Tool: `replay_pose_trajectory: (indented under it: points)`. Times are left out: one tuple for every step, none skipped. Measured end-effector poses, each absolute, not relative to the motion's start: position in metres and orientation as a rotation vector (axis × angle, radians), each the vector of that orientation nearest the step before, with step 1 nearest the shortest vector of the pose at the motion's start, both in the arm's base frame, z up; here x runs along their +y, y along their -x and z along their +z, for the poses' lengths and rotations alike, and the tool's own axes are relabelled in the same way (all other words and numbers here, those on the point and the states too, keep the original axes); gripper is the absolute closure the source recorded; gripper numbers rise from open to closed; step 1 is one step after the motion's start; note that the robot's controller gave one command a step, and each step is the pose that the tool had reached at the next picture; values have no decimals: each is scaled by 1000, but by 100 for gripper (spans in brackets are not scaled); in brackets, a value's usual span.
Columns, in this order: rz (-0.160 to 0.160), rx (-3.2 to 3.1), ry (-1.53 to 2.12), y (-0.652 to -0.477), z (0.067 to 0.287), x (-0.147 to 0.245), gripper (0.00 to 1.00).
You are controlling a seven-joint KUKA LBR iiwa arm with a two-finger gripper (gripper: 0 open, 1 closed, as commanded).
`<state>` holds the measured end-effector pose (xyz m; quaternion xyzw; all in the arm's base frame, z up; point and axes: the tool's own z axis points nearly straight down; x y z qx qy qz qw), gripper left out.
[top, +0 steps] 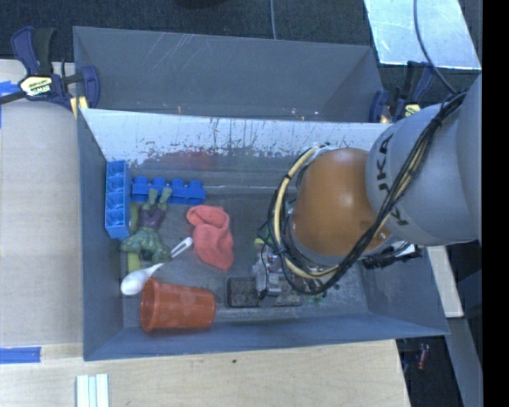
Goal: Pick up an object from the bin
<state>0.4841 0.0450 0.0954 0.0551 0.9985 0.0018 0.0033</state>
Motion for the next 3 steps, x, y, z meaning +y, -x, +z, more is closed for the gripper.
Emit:
replay_pose_trajectory:
  points:
    - [6, 3127, -173, -485, 149, 45, 100]
    - [7, 3126, -171, -486, 186, 45, 100]
    - [8, 3118, -169, -487, 216, 45, 100]
